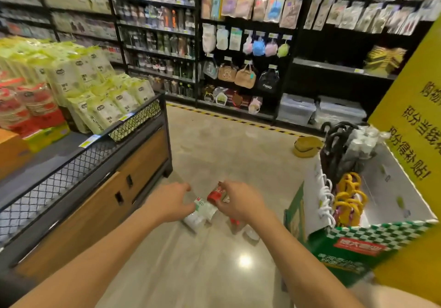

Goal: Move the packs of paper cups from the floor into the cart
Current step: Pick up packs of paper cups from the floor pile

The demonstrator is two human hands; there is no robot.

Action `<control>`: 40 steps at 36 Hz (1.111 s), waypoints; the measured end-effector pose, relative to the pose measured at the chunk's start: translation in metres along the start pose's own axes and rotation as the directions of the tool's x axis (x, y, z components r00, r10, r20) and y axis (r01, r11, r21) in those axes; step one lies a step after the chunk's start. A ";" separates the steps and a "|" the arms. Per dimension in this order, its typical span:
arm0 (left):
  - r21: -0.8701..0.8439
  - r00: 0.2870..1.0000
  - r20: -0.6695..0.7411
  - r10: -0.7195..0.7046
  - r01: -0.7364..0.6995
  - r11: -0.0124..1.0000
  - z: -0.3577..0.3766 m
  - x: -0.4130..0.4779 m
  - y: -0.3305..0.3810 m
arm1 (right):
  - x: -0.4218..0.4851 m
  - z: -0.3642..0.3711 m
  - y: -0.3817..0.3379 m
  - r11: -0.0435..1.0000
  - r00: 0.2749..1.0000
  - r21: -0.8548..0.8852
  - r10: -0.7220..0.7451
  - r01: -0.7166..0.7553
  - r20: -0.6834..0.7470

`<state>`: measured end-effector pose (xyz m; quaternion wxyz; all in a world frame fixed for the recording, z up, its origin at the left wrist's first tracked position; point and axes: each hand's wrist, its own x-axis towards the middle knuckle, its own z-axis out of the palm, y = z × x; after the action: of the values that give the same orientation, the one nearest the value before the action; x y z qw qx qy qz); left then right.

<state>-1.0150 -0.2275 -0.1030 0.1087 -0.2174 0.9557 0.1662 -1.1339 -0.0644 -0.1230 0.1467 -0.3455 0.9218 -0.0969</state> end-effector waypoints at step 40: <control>-0.527 0.620 0.340 -0.707 0.748 0.402 0.169 0.582 -0.184 | 0.642 0.189 0.122 0.999 0.845 0.040 -0.045 0.028 0.532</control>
<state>-1.4227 -0.5430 -0.4713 0.1209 -0.6284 0.6466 0.4152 -1.6052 -0.4153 -0.4655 0.4000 -0.3739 0.8367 -0.0142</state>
